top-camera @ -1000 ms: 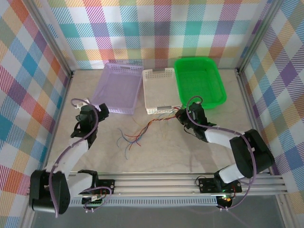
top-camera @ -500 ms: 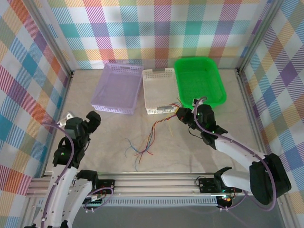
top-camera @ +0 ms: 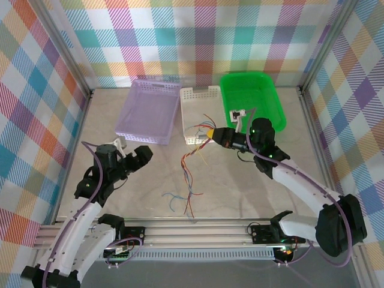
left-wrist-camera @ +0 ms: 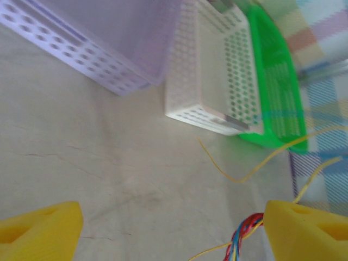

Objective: Untangle the cables

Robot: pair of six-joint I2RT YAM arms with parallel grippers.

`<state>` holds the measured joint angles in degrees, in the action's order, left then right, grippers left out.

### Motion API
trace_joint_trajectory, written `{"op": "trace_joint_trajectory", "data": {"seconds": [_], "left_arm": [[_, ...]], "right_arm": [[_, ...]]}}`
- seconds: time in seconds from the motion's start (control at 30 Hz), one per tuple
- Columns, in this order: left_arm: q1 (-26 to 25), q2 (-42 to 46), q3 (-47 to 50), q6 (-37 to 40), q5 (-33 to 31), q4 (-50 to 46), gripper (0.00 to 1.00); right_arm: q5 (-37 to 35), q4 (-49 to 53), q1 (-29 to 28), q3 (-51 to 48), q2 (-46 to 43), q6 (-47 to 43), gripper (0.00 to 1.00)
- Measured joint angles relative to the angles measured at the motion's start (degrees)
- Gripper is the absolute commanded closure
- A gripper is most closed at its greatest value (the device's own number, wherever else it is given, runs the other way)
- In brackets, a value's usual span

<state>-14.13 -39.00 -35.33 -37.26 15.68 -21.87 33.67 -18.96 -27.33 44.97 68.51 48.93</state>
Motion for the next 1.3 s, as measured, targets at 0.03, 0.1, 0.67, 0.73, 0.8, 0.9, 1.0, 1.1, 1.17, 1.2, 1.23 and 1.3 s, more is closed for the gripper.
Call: {"op": "trace_joint_trajectory", "data": {"seconds": [0.03,0.1,0.67,0.73,0.8,0.9,1.0,1.1,1.17,1.2,1.23,1.3], "left_arm": [[-0.72,0.55,0.61,-0.04,0.79,0.83,0.13],[-2.95,1.81,2.47,-0.31,2.60,3.45,0.13],[-18.86,0.96,2.80,2.64,-0.81,11.45,0.11],[-18.86,0.42,0.63,3.50,-1.22,11.52,0.12],[-18.86,-1.07,-1.84,4.35,-1.20,11.74,0.11],[-18.86,-5.03,-5.95,6.12,-0.17,11.93,0.11],[-18.86,-9.57,-9.86,8.68,1.31,11.67,0.12],[-18.86,-12.22,-12.07,11.19,2.73,11.30,0.12],[-18.86,-13.29,-12.57,12.55,3.82,11.19,0.12],[-18.86,-13.57,-12.57,13.07,4.39,10.99,0.12],[-18.86,-13.86,-12.57,13.46,4.87,10.71,0.12],[-18.86,-14.27,-12.57,14.27,5.40,10.19,0.12]], "right_arm": [[1.51,-0.44,0.00,0.72,0.63,0.02,1.00],[4.37,-1.11,0.00,1.70,1.73,0.02,1.00],[19.82,-1.01,0.00,8.22,9.73,-3.45,1.00],[21.59,-0.72,0.00,8.76,10.56,-4.44,1.00],[22.99,-0.61,0.00,8.92,11.21,-4.98,1.00],[25.20,-0.26,0.00,9.31,12.79,-5.66,1.00],[27.17,-0.26,0.00,9.49,14.23,-5.73,1.00],[28.65,-0.28,-0.02,9.60,14.32,-5.73,1.00],[29.59,-0.31,-0.02,10.01,14.32,-5.70,1.00],[30.18,-0.37,-0.02,10.25,14.32,-5.68,1.00],[30.64,-0.61,-0.02,10.43,14.32,-5.55,1.00],[31.56,-1.22,-0.11,10.62,14.32,-5.07,1.00]]}}
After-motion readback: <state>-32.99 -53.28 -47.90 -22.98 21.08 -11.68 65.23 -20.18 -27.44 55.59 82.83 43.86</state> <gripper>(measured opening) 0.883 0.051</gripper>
